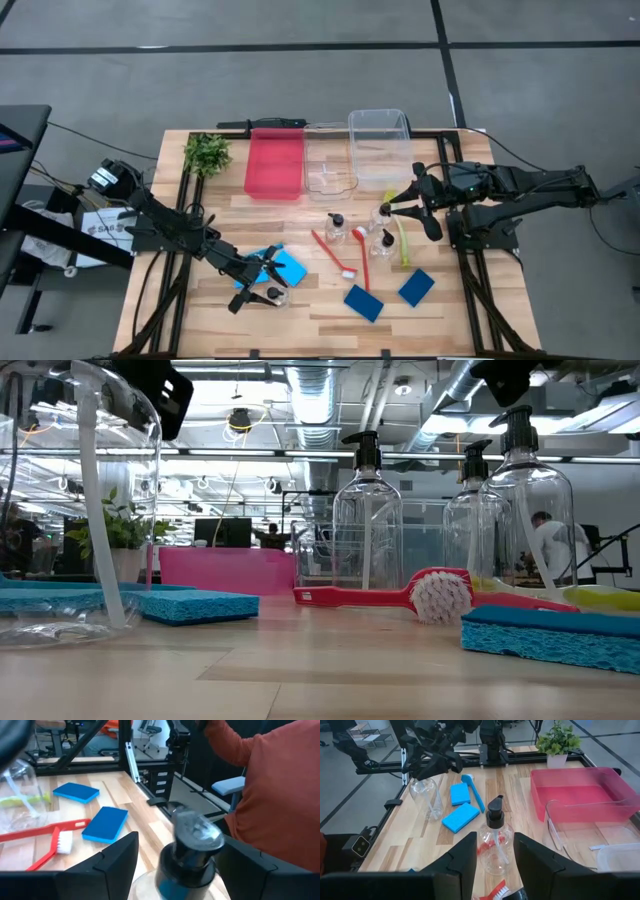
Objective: Pick & Place Kitchen Sink Supplies
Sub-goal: Put the transparent soap dispenser into the red bin
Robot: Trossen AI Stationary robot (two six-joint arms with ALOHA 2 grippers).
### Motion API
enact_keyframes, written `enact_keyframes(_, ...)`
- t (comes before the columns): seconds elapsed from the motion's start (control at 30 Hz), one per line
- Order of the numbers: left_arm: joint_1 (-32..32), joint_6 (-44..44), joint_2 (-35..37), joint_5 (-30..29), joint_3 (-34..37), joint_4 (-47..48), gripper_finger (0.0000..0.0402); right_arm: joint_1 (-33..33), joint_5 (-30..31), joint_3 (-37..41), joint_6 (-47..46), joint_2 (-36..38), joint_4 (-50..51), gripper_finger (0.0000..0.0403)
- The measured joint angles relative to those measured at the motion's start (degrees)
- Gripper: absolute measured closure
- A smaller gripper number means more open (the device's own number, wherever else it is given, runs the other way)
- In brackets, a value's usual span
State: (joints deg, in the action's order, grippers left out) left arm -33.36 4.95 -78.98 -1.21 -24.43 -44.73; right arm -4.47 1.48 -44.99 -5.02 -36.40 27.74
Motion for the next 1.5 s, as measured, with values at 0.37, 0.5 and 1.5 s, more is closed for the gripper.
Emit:
enact_keyframes(0.37, 0.0, -0.2, 0.0, 0.0, 0.0, -0.3, 0.0151, 0.0, 0.0, 0.0, 0.0, 0.0, 0.6, 0.0280)
enact_keyframes(0.5, 0.0, -0.2, 0.0, 0.0, 0.0, -0.3, 0.0151, 0.0, 0.0, 0.0, 0.0, 0.0, 0.6, 0.0280)
enact_keyframes(1.5, 0.0, -1.3, 0.1, -0.7, 0.0, -1.8, 0.0151, 0.0, 0.0, 0.0, 0.0, 0.0, 0.6, 0.0280)
